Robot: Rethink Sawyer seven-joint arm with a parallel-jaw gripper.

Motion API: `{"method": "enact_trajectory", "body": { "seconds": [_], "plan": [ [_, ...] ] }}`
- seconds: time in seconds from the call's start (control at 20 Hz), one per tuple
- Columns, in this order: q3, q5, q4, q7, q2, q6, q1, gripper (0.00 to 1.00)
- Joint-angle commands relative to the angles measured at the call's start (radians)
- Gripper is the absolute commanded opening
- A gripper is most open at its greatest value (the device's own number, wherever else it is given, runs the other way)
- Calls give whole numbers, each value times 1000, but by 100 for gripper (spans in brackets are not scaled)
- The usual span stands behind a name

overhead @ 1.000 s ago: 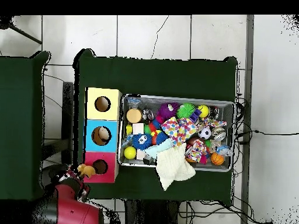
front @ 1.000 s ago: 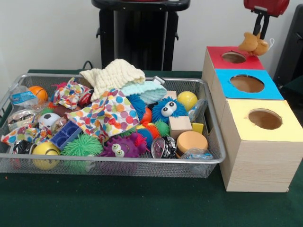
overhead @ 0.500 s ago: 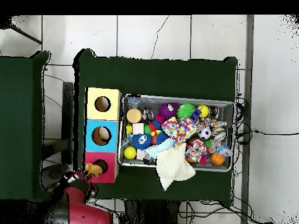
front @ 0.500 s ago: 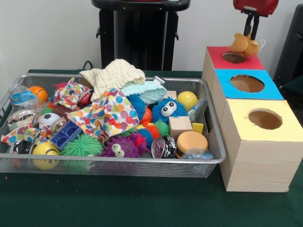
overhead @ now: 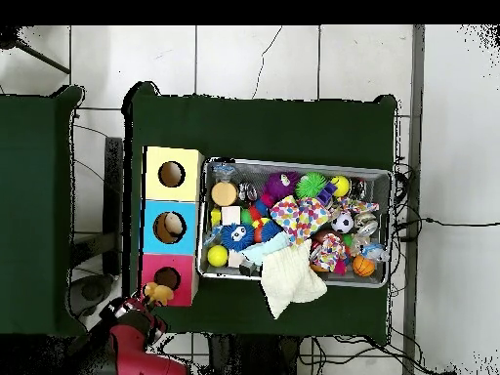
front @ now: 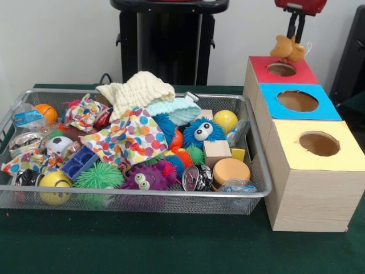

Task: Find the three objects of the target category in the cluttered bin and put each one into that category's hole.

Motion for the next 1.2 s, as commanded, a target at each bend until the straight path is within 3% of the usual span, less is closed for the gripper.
{"method": "enact_trajectory", "body": {
  "seconds": [0.05, 0.4, 0.8, 1.2],
  "plan": [
    [76, -47, 30, 124, 4, -8, -39, 0],
    [89, -67, 38, 120, -13, -1, -69, 0],
    [23, -90, 3, 138, -21, 56, -9, 0],
    [81, -101, 67, 112, -56, 10, -96, 0]
  ]
}}
